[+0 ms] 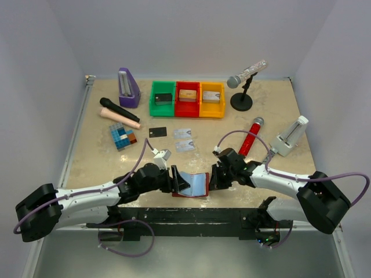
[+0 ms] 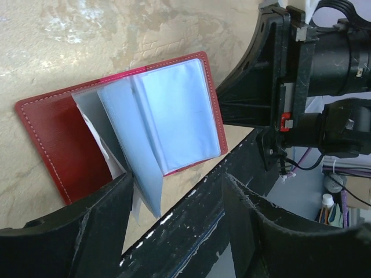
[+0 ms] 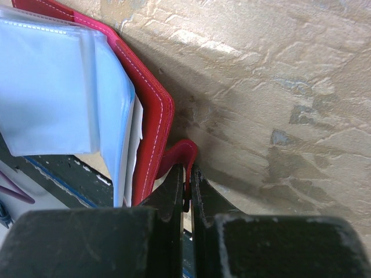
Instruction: Take the credit cards out of the card holder
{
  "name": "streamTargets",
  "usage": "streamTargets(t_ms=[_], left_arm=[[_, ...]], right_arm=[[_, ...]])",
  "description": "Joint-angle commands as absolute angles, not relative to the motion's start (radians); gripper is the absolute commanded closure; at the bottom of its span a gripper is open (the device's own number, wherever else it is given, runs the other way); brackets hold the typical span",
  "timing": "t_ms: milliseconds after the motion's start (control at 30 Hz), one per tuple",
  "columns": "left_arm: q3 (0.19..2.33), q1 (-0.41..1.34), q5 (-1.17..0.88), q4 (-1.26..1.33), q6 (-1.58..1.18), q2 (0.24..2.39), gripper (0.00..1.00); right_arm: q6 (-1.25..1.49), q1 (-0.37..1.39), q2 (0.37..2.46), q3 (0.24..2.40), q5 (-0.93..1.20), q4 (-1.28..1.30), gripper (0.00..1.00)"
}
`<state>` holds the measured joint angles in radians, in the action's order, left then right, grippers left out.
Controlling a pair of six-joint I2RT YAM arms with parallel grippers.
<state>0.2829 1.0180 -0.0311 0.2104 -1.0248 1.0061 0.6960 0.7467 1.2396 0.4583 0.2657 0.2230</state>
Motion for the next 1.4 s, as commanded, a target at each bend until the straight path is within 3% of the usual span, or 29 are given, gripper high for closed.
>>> streamTargets(t_ms=[0, 667, 1033, 1367], left_arm=[[0.334, 1.037, -0.045, 0.259, -0.982, 1.014, 0.32], [0.448, 1.095, -0.021, 0.204, -0.928, 1.091, 0.30], [0.387, 1.097, 0.097, 0.129, -0.954, 0.996, 0.29], [0.422, 1.098, 0.089, 0.124, -0.948, 1.060, 0.29]], right_arm=[[0.680, 0.747, 1.244, 0.479, 0.272, 0.233, 1.00], [0.681, 0.747, 1.244, 0.472, 0.273, 0.225, 1.00], [0.675, 0.746, 1.215, 0.466, 0.265, 0.242, 1.00], [0.680, 0.747, 1.213, 0.462, 0.275, 0.235, 1.00]])
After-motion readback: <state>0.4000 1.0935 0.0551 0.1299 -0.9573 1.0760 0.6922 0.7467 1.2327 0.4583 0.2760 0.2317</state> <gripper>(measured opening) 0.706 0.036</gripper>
